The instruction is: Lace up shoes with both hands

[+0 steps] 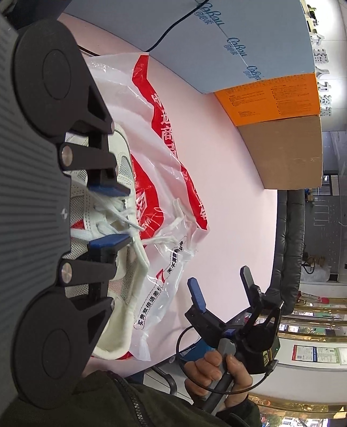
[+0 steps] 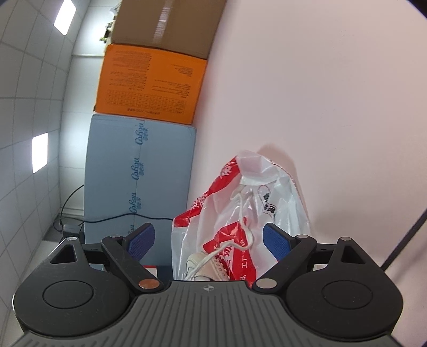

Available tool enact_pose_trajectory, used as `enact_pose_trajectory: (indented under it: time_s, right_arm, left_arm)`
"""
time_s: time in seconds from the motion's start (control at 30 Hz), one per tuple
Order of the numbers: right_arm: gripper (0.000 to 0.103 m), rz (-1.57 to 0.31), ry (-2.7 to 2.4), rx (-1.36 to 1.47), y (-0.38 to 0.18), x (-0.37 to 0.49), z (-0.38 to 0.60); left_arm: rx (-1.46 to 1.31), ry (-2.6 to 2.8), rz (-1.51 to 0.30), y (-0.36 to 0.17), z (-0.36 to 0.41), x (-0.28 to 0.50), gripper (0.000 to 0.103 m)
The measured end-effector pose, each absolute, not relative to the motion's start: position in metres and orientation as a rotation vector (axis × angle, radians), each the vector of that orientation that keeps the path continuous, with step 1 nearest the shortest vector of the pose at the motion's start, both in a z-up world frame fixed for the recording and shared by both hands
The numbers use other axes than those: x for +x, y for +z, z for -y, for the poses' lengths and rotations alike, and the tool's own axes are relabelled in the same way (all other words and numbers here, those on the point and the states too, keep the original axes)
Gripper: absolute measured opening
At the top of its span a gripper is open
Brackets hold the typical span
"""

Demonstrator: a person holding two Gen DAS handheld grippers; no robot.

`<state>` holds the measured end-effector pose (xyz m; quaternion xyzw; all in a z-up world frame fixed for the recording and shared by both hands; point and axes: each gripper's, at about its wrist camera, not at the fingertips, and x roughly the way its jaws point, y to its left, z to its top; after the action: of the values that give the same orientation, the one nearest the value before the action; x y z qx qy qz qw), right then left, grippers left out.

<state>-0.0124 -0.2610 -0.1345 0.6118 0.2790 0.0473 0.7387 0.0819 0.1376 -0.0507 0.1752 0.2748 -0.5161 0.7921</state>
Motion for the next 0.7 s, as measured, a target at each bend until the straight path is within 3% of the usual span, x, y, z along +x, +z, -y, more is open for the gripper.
enact_pose_trajectory:
  time_s: [0.03, 0.23, 0.5, 0.53, 0.63, 0.7]
  right_arm:
    - [0.086, -0.609, 0.117, 1.328, -0.132, -0.011, 0.261]
    - [0.086, -0.611, 0.227, 1.13, -0.11, 0.002, 0.247]
    - [0.086, -0.53, 0.517, 0.065, -0.056, 0.008, 0.13]
    - [0.083, -0.519, 0.555, -0.051, -0.059, 0.006, 0.114]
    - [0.05, -0.53, 0.625, -0.258, -0.069, 0.003, 0.086]
    - [0.043, -0.565, 0.647, -0.344, -0.076, 0.006, 0.074]
  left_arm:
    - [0.361, -1.11, -0.586, -0.05, -0.139, 0.082, 0.002]
    - [0.215, -0.951, -0.53, -0.038, -0.16, 0.073, 0.002]
    - [-0.009, -0.666, -0.51, -0.018, -0.18, 0.031, 0.002]
    - [-0.022, -0.631, -0.509, -0.017, -0.18, 0.025, 0.002]
    - [-0.027, -0.567, -0.502, -0.017, -0.171, 0.006, 0.002]
    - [-0.031, -0.549, -0.508, -0.018, -0.164, -0.003, 0.002]
